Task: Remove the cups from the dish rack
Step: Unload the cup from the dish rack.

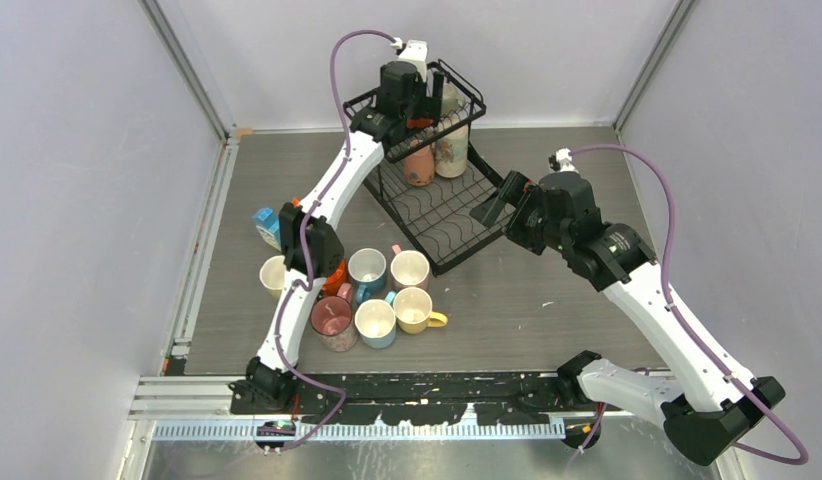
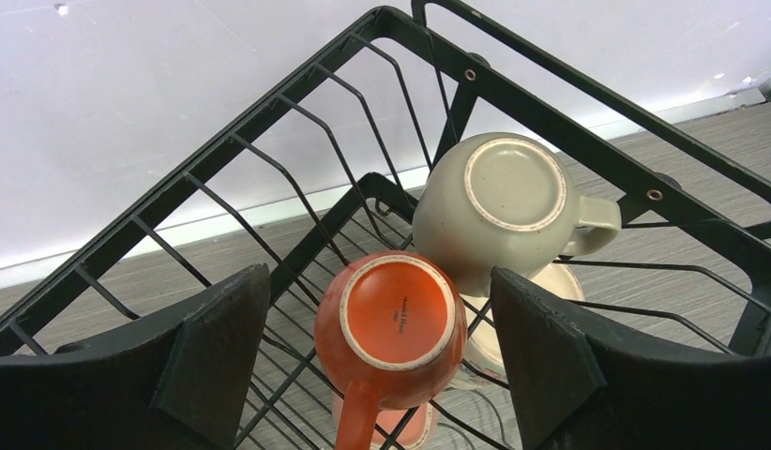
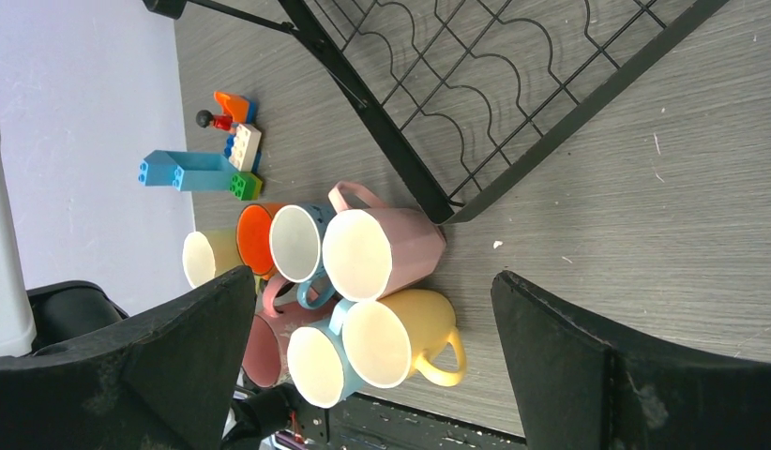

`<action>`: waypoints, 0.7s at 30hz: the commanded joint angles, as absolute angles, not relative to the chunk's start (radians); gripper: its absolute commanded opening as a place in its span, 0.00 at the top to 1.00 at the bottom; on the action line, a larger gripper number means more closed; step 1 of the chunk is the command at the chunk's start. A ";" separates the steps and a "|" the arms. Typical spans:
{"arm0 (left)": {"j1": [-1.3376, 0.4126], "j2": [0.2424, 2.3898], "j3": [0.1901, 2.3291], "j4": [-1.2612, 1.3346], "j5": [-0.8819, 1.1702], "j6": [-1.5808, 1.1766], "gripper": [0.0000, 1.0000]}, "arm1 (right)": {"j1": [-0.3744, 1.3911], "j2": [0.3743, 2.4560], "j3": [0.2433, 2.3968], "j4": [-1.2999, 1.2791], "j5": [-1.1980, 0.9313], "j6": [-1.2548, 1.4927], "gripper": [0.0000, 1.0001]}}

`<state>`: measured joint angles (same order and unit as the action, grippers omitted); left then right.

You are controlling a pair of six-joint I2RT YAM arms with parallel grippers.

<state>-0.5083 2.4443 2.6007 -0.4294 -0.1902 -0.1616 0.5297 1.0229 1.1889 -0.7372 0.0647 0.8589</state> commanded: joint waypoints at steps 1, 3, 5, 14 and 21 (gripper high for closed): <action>-0.499 2.460 2.603 -0.429 -0.178 -0.172 0.14 | 0.527 1.024 1.180 -0.703 0.060 0.850 0.00; -0.497 2.459 2.603 -0.434 -0.176 -0.181 0.19 | 0.527 1.022 1.177 -0.703 0.061 0.850 0.00; -0.493 2.456 2.602 -0.438 -0.171 -0.196 0.21 | 0.528 1.021 1.175 -0.702 0.060 0.850 0.00; -0.479 2.436 2.597 -0.476 -0.142 -0.271 0.31 | 0.527 1.026 1.168 -0.689 0.051 0.855 0.00; -0.479 2.442 2.592 -0.489 -0.144 -0.260 0.25 | 0.527 1.026 1.163 -0.684 0.040 0.862 0.00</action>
<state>-0.4858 2.4458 2.5942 -0.4717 -0.1505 -0.2600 0.5297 1.0283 1.1629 -0.7258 0.0502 0.8608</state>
